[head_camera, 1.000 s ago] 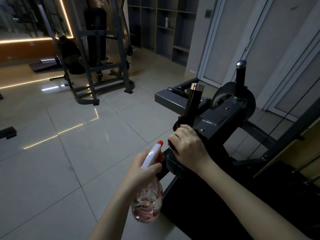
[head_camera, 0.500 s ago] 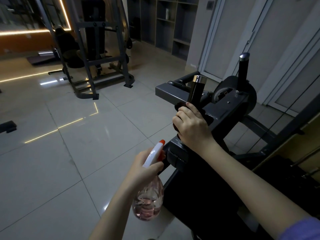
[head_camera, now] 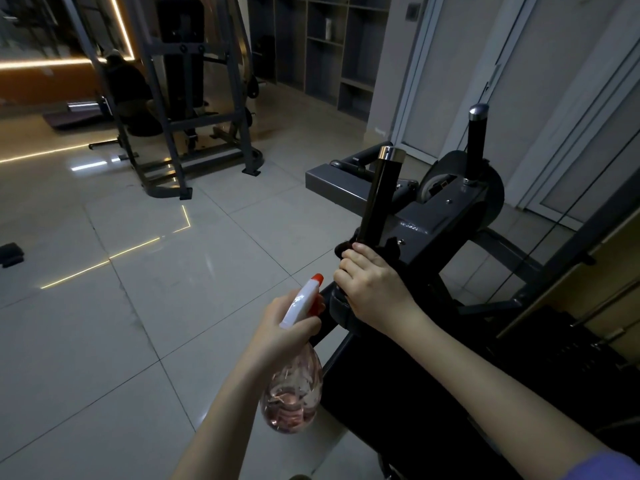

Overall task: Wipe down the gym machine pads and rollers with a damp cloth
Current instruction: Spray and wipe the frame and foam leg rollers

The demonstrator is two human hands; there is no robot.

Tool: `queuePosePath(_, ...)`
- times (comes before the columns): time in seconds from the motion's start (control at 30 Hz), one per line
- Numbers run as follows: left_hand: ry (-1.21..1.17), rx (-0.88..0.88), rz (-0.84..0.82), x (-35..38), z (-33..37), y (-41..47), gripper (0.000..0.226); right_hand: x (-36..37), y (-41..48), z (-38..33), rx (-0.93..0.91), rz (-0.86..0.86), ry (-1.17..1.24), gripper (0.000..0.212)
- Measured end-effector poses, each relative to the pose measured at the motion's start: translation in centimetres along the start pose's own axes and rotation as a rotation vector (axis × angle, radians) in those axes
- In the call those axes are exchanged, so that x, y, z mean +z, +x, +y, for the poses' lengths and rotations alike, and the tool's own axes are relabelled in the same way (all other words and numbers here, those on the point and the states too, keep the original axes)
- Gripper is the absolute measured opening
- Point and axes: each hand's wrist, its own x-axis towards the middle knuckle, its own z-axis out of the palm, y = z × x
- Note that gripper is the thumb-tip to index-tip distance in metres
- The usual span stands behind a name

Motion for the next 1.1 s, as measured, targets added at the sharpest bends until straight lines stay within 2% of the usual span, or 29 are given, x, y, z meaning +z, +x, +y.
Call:
queuePosePath(0.07, -0.014, 0.007, -0.015, 0.0, 0.1, -0.1, 0.026, 0.6, -0.8, -0.8, 0.004, -0.024, 0.016, 0.014)
queuePosePath(0.23, -0.005, 0.006, -0.018, 0.2, 0.0, -0.3, 0.028, 0.8, -1.4, -1.2, 0.053, 0.015, 0.06, 0.003)
queuePosePath(0.3, -0.005, -0.015, -0.01, 0.0, -0.2, -0.3, 0.026, 0.4, -1.9, -1.4, 0.144, 0.075, 0.147, 0.008)
queuePosePath(0.37, -0.011, -0.033, 0.004, -0.1, -0.2, -0.3, 0.019, -0.5, -2.4, -1.8, 0.384, 0.221, 0.311, 0.017)
queuePosePath(0.47, -0.001, -0.054, 0.016, 0.0, 0.2, -0.2, 0.02, -2.6, -1.8, -1.7, 0.956, 0.479, 0.591, 0.019)
queuePosePath(0.5, 0.004, -0.063, 0.02, 0.1, 0.2, 0.0, 0.021, -2.7, -1.1, -1.4, 1.12, 0.481, 0.728, 0.022)
queuePosePath(0.53, 0.007, -0.065, 0.022, 0.3, 0.2, 0.2, 0.021, -2.4, -0.6, -1.0, 1.207, 0.411, 0.834, 0.028)
queuePosePath(0.57, 0.008, -0.061, 0.021, 0.3, 0.1, 0.4, 0.021, -1.9, -0.4, -0.7, 1.186, 0.28, 0.848, 0.035)
queuePosePath(0.63, 0.019, -0.068, 0.011, 0.6, 0.0, 0.7, 0.02, -1.5, -1.1, 0.1, 0.997, 0.002, 0.743, 0.045)
queuePosePath(0.7, 0.004, -0.092, 0.018, 0.8, 0.1, 0.8, 0.019, -1.9, -1.6, 1.5, 0.881, -0.166, 0.762, 0.043)
queuePosePath(0.8, -0.013, -0.107, 0.003, 1.1, 0.3, 1.0, 0.019, -1.9, -0.9, 4.0, 0.902, -0.309, 0.845, 0.029)
queuePosePath(0.9, -0.015, -0.12, 0.009, 1.1, 0.3, 1.1, 0.02, -1.2, 1.4, 4.9, 1.004, -0.418, 0.865, 0.036)
queuePosePath(0.97, -0.015, -0.118, -0.001, 0.9, 0.3, 1.2, 0.019, -0.8, 1.8, 4.7, 1.056, -0.43, 0.883, 0.035)
queuePosePath(1.0, -0.01, -0.118, -0.005, 0.8, 0.1, 1.3, 0.019, -0.2, 1.3, 4.5, 1.089, -0.369, 0.902, 0.032)
queuePosePath(1.1, -0.019, -0.126, 0.007, 0.6, -0.3, 1.3, 0.021, 0.4, -0.1, 2.3, 1.173, -0.05, 0.882, 0.036)
